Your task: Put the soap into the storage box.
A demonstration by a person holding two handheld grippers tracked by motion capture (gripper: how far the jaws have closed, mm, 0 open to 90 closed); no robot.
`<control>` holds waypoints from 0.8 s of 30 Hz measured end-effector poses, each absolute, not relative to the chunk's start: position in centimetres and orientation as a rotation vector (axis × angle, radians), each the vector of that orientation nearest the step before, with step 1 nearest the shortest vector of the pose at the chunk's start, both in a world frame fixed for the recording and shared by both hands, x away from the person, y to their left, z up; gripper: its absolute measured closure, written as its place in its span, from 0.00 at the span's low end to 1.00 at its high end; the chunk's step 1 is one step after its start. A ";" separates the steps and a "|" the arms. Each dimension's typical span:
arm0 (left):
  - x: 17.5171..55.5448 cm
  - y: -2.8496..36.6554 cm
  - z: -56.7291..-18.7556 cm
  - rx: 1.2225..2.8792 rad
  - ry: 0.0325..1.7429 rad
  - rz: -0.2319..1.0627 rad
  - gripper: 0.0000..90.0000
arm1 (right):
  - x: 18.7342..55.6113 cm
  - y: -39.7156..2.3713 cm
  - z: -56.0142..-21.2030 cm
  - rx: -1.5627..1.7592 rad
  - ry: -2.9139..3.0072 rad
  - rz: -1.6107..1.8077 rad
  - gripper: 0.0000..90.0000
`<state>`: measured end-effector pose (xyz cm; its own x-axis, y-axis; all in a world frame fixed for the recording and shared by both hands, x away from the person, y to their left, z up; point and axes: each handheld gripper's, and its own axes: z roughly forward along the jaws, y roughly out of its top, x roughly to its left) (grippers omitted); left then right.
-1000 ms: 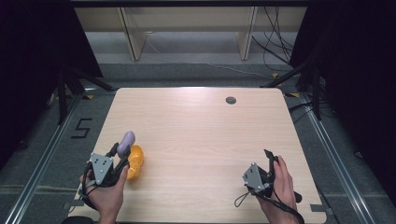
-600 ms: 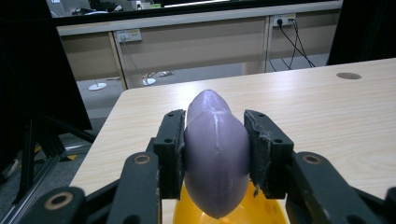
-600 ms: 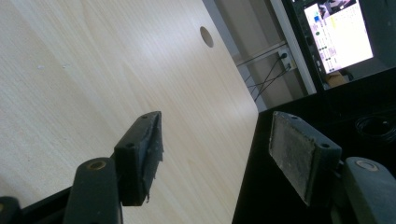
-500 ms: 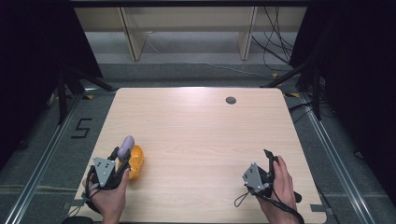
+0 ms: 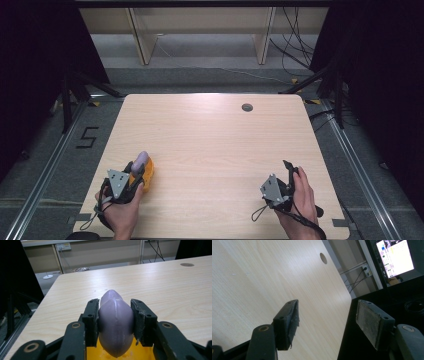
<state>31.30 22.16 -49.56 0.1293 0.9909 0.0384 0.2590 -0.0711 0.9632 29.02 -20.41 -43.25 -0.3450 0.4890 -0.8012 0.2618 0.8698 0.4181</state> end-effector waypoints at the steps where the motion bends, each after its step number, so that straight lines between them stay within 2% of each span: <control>1: 31.3 22.1 -49.6 1.498 1.284 1.019 0.66 | 29.0 -20.4 -43.3 0.555 1.947 0.261 0.39; 16: 31.6 21.9 -49.5 1.577 1.303 0.976 0.65 | 28.9 -20.3 -43.4 0.590 1.963 0.287 0.39; 19: 31.7 21.9 -49.2 1.619 1.332 0.933 0.65 | 28.9 -20.2 -43.5 0.598 1.975 0.299 0.39; 20: 31.8 21.9 -49.1 1.634 1.338 0.899 0.58 | 29.0 -20.3 -43.4 0.570 1.980 0.291 0.39; 21: 32.1 21.9 -49.0 1.657 1.345 0.863 0.58 | 29.0 -20.3 -43.4 0.570 1.980 0.291 0.39; 22: 32.5 21.8 -48.5 1.695 1.354 0.820 0.50 | 29.0 -20.3 -43.5 0.594 1.971 0.293 0.39; 24: 32.7 21.8 -48.2 1.717 1.354 0.800 0.44 | 29.0 -20.3 -43.4 0.585 1.974 0.287 0.39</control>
